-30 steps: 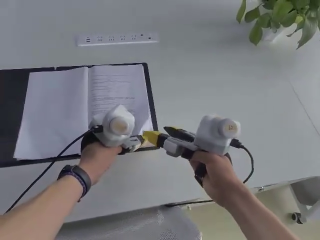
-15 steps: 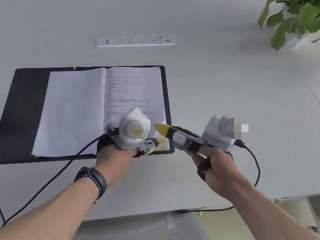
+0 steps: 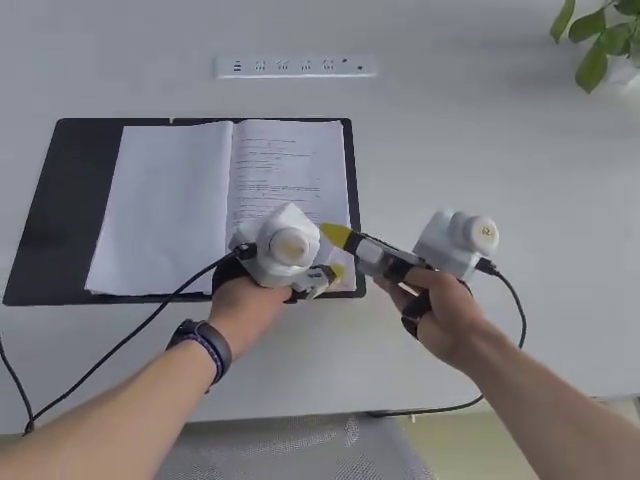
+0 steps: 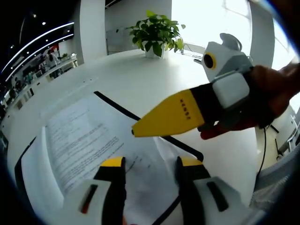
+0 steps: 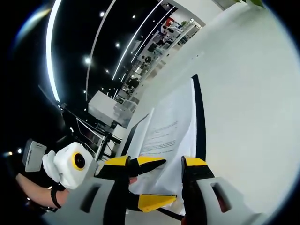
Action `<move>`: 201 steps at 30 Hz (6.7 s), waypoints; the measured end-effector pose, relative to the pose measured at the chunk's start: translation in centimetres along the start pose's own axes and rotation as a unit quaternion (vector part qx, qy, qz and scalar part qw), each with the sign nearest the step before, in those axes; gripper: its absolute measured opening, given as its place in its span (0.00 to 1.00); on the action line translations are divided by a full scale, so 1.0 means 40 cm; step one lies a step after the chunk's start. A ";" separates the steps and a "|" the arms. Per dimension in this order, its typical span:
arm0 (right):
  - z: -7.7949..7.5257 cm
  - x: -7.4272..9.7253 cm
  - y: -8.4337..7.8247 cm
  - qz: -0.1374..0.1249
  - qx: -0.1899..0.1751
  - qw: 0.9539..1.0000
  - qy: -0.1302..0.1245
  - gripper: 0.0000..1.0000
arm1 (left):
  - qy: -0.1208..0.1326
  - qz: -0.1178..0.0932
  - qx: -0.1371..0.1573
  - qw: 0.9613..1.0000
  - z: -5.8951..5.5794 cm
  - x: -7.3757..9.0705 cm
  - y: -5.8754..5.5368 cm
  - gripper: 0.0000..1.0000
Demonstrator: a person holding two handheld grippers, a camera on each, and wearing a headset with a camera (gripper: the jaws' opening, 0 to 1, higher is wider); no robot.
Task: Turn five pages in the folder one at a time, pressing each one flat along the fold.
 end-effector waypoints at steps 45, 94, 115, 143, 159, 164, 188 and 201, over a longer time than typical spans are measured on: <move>0.048 0.035 -0.031 -0.032 -0.037 0.998 -0.029 0.00 | 0.000 -0.033 0.045 0.998 0.064 0.228 -0.051 0.58; 0.347 -0.056 -0.029 -0.021 0.078 0.995 0.060 0.00 | 0.089 -0.052 0.078 0.992 0.285 0.534 -0.252 0.60; 0.474 -0.239 -0.137 0.045 0.108 0.988 0.097 0.00 | 0.115 -0.064 0.106 0.986 0.309 0.639 -0.301 0.65; 0.400 -0.471 -0.319 0.138 0.044 0.986 0.076 0.00 | 0.134 -0.060 0.163 0.976 0.330 0.681 -0.402 0.65; 0.397 -0.498 -0.423 0.154 -0.010 0.987 0.048 0.00 | 0.136 -0.044 0.185 0.972 0.315 0.684 -0.436 0.65; 0.396 -0.498 -0.433 0.162 -0.014 0.986 0.042 0.00 | 0.135 -0.043 0.189 0.972 0.319 0.682 -0.439 0.65; 0.306 -0.563 -0.408 0.163 -0.014 0.986 0.028 0.13 | 0.130 -0.043 0.185 0.973 0.306 0.686 -0.422 0.64; 0.335 -0.536 -0.409 0.157 0.000 0.986 0.056 0.34 | 0.115 -0.056 0.164 0.978 0.325 0.650 -0.370 0.59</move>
Point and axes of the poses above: the centre of the closed fingertips' face, and the gripper's own axes: x roughly backward along the fingers, z roughly to its left, y roughly out of its top, the point moved 1 cm from there along x, roughly backward along the fingers, and after that the axes turned 5 degrees about -x, right-handed, at the moved point
